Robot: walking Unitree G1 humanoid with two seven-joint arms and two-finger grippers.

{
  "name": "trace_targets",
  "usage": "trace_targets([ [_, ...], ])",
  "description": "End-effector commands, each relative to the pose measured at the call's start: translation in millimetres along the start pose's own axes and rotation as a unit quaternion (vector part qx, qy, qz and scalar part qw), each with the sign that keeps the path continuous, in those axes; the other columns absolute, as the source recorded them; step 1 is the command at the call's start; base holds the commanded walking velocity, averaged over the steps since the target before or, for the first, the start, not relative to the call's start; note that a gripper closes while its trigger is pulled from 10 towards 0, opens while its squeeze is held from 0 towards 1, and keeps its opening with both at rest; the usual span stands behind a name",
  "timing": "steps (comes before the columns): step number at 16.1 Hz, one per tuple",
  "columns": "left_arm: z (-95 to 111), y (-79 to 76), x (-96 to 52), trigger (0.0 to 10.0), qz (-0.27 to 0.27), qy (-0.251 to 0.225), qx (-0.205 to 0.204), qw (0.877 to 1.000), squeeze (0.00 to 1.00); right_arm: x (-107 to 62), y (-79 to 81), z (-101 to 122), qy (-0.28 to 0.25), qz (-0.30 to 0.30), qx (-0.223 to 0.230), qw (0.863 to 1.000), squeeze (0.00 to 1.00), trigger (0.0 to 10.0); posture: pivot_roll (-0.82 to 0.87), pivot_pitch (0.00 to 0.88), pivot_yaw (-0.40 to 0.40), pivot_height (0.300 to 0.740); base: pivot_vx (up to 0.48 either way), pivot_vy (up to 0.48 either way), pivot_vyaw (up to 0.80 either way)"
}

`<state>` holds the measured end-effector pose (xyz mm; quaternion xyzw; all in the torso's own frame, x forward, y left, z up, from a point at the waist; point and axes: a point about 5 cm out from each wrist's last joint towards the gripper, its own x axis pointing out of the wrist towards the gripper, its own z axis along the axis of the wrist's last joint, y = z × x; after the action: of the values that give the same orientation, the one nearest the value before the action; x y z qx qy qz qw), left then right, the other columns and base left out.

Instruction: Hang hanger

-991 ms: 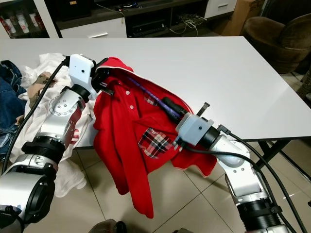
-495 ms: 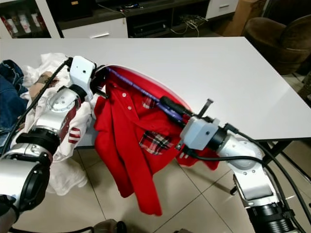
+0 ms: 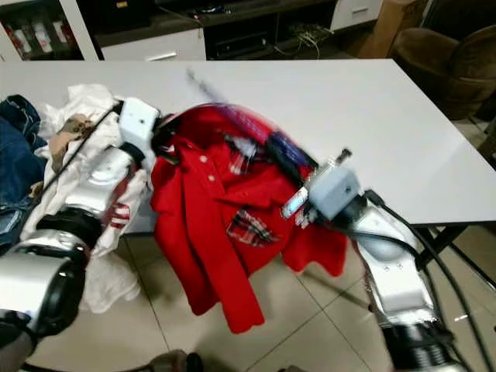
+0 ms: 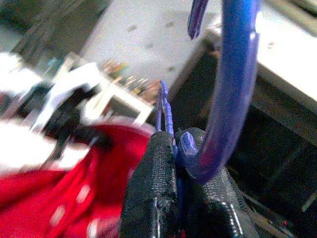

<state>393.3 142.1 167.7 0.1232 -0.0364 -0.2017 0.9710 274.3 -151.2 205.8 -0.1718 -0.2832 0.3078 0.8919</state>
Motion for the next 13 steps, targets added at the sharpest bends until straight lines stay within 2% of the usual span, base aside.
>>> trace_targets([
  [1, -1, -7.7, 0.8, 10.0, 0.001, -0.010, -0.014, 1.000, 0.00, 6.8, -5.5, 1, -0.011, -0.034, 0.017, 0.999, 0.00, 10.0, -0.04, 0.000, 0.066, 0.740, 0.000, 0.000, 0.00],
  [5, 0, -23.6, 5.1, 10.0, 0.000, -0.024, -0.040, 0.999, 0.00, 38.2, 12.2, -5, -0.025, -0.059, 0.071, 0.995, 0.00, 10.0, -0.02, 0.000, 0.058, 0.740, 0.000, 0.000, 0.00],
  [8, 0, -22.8, 5.0, 10.0, 0.014, -0.027, -0.050, 0.998, 0.00, 55.7, 8.3, -13, -0.019, -0.102, 0.104, 0.989, 0.00, 10.0, -0.01, 0.000, 0.052, 0.740, 0.000, 0.000, 0.00],
  [10, -2, -25.5, 4.8, 10.0, 0.014, -0.026, -0.053, 0.998, 0.00, 65.4, 1.6, -14, -0.025, -0.147, 0.136, 0.979, 0.00, 10.0, -0.01, 0.000, 0.052, 0.740, 0.000, 0.000, 0.00],
  [13, -2, -25.5, 4.8, 10.0, 0.014, -0.026, -0.053, 0.998, 0.00, 65.4, 1.6, -14, -0.025, -0.147, 0.136, 0.979, 0.00, 10.0, -0.01, 0.000, 0.052, 0.740, 0.000, 0.000, 0.00],
])
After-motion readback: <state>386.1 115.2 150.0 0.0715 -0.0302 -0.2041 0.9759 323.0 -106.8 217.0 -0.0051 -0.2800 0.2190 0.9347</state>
